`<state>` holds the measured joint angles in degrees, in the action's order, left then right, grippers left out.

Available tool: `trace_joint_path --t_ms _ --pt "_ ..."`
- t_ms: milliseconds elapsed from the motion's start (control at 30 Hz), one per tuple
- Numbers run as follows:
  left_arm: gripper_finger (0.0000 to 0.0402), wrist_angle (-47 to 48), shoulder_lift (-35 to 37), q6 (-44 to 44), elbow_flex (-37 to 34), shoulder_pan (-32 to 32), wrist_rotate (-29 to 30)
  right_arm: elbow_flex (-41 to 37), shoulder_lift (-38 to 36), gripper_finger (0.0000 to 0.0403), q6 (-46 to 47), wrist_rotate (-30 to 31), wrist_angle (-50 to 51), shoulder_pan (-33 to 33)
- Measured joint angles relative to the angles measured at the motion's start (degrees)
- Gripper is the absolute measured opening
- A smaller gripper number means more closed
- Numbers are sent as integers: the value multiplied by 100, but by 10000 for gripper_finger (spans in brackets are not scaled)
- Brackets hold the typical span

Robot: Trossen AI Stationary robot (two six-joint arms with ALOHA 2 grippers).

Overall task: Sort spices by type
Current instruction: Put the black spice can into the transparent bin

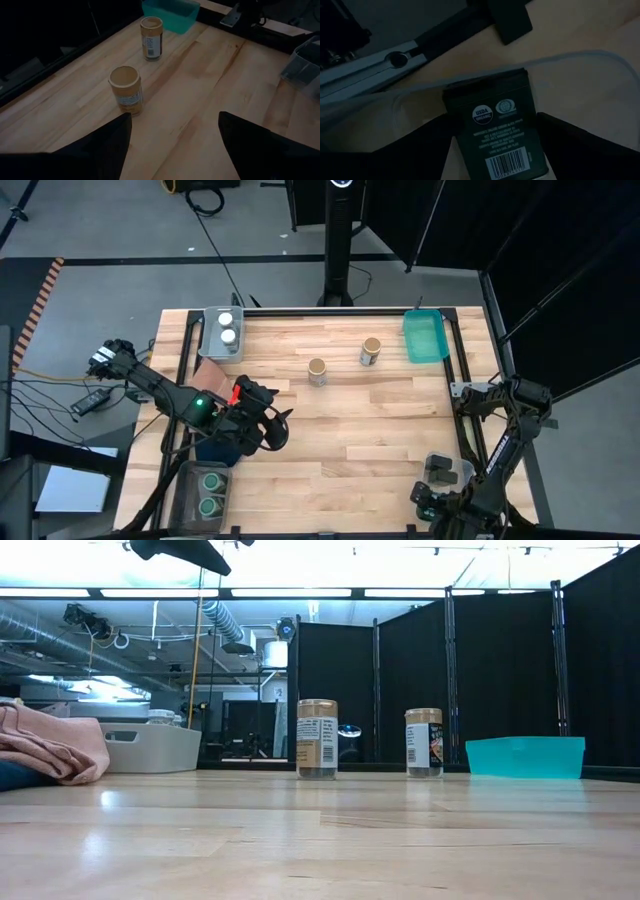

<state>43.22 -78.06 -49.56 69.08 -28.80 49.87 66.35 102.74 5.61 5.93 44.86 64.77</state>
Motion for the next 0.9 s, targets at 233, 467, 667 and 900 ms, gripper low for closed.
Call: trace_joint_path --t_ms 233,467,667,900 --pt "302 0 0 0 0 0 0 -102 -9 298 13 -53 -59 -80" --pt "302 -2 2 -7 0 0 0 -218 -9 293 -118 -42 -269 -135" --pt "302 -1 2 -13 0 0 -2 -223 -2 297 -47 -79 -281 -137" --pt "302 6 2 -13 0 0 0 -225 7 305 257 -79 -252 -178"
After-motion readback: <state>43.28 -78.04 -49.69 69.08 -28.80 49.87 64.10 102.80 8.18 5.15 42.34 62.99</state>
